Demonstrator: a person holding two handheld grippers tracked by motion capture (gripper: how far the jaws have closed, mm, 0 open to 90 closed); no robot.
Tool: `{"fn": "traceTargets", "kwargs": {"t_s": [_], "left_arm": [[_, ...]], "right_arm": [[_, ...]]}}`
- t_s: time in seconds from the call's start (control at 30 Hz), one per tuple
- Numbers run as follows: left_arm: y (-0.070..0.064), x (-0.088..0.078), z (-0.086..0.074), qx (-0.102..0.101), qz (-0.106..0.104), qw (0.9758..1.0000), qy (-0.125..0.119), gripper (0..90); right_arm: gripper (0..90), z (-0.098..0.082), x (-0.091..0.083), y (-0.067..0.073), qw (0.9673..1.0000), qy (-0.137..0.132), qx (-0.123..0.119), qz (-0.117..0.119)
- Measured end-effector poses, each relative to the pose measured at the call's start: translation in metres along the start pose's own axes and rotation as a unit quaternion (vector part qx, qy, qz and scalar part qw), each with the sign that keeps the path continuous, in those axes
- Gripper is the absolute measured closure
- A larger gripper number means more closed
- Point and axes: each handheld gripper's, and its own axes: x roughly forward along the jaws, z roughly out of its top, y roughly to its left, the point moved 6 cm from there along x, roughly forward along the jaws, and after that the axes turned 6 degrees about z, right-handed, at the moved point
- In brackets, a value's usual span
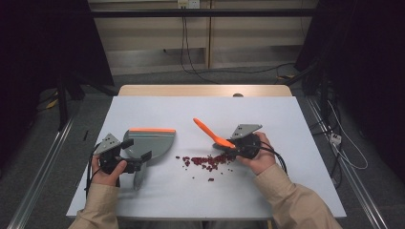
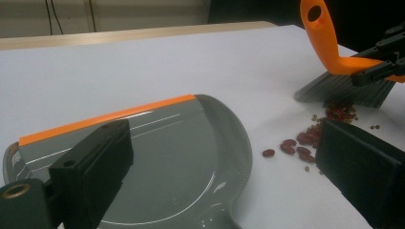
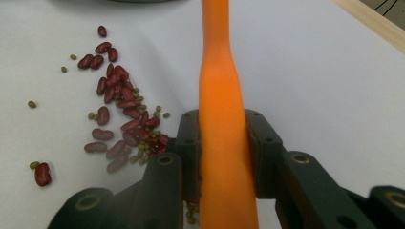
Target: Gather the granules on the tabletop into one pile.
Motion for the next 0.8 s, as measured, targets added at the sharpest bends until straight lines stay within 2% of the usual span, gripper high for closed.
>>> {"fn": "traceTargets", "kwargs": {"t_s": [0.1, 0.3, 0.37, 0.47, 0.67, 0.8], "left_arm": [[-0.001, 0.000, 0.001, -0.003, 0.000, 1.0000, -0.003, 5.6], [-0.001, 0.000, 0.001, 0.000, -0.001, 1.0000, -0.002, 5.6], [-0.001, 0.000, 0.001, -0.001, -0.002, 1.0000, -0.002, 5.6], [-0.001, -0.001, 0.001, 0.001, -0.003, 1.0000, -0.003, 5.6], [0.000, 0.000, 0.002, 0.000, -0.007, 1.0000, -0.005, 5.6], [0.000, 0.001, 0.002, -0.001, -0.011, 0.9999, -0.005, 5.6]], "right_arm": [[71.1, 0.001, 0.000, 0.005, 0.9999, -0.006, 0.002, 0.013], [71.2, 0.003, 0.001, 0.013, 0.9998, -0.011, -0.007, 0.014], [71.2, 0.005, 0.001, 0.014, 0.9997, -0.017, -0.002, 0.018], [71.2, 0.009, -0.002, 0.011, 0.9996, -0.026, 0.000, 0.006], [71.2, 0.025, -0.011, 0.007, 0.9985, -0.053, 0.018, -0.003], [71.1, 0.039, -0.014, 0.010, 0.9950, -0.083, 0.056, -0.003]]}}
